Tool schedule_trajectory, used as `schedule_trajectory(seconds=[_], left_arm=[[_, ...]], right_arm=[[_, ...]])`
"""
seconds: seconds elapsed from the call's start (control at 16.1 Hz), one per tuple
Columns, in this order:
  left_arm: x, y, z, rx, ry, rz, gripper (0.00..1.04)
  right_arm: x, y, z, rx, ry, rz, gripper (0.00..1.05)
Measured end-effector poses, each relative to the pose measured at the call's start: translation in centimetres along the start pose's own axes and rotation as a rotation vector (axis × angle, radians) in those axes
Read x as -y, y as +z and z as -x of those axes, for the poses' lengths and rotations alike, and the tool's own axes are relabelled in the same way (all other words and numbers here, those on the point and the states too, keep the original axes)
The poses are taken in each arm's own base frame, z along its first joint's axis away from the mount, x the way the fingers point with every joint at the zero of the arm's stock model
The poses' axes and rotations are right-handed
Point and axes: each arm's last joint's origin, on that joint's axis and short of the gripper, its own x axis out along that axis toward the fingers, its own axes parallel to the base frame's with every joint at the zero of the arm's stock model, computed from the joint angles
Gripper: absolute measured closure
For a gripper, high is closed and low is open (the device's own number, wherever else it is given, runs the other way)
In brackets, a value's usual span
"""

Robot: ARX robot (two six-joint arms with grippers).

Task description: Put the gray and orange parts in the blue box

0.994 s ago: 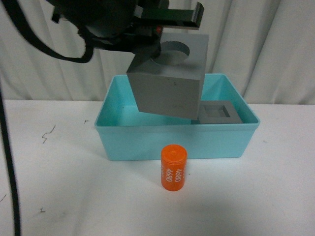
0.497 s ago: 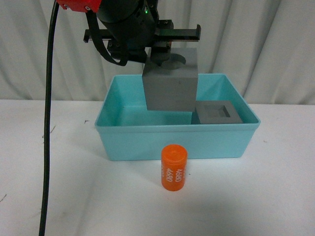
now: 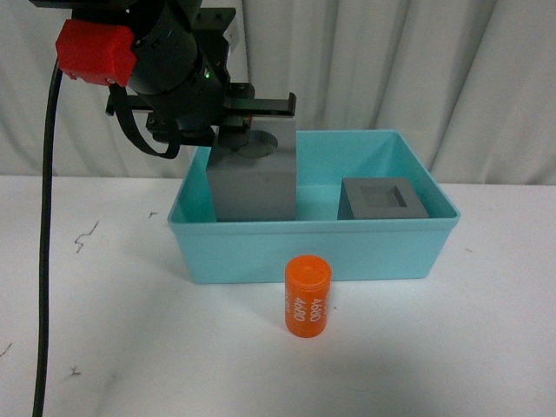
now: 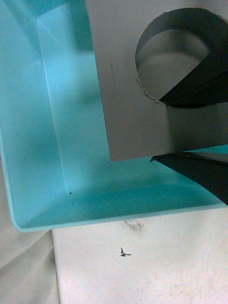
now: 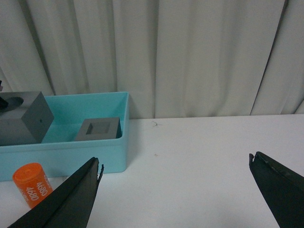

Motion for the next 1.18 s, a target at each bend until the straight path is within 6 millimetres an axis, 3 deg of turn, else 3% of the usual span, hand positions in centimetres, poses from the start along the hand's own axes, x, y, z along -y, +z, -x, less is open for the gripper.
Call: schedule_trajectory(seconds=[0.19,0.62,1.06,1.12,1.18], left_arm=[[-1.2,-0.7,-0.8,-0.014,0.032,0.011,0.84],[-1.4,-1.4,-1.5,-0.039,0.059,-0.034,0.84],[-1.9,-2.1,-1.0,-0.037,0.055,-0.035,0.1],[-1.9,-1.8,0.2,0.0,0.041,-0.031,0.05],[-1.9,-1.1,2.1,0.083,0.024,-0.041,0.07]], right_arm=[[0.0,0.0,0.0,0.0,0.0,0.0,0.06],[0.0,0.0,0.0,0.0,0.0,0.0,0.06],[0.0,0.0,0.0,0.0,0.0,0.0,0.06],[0.0,0.0,0.0,0.0,0.0,0.0,0.06],[0.0,0.0,0.0,0.0,0.0,0.0,0.06]])
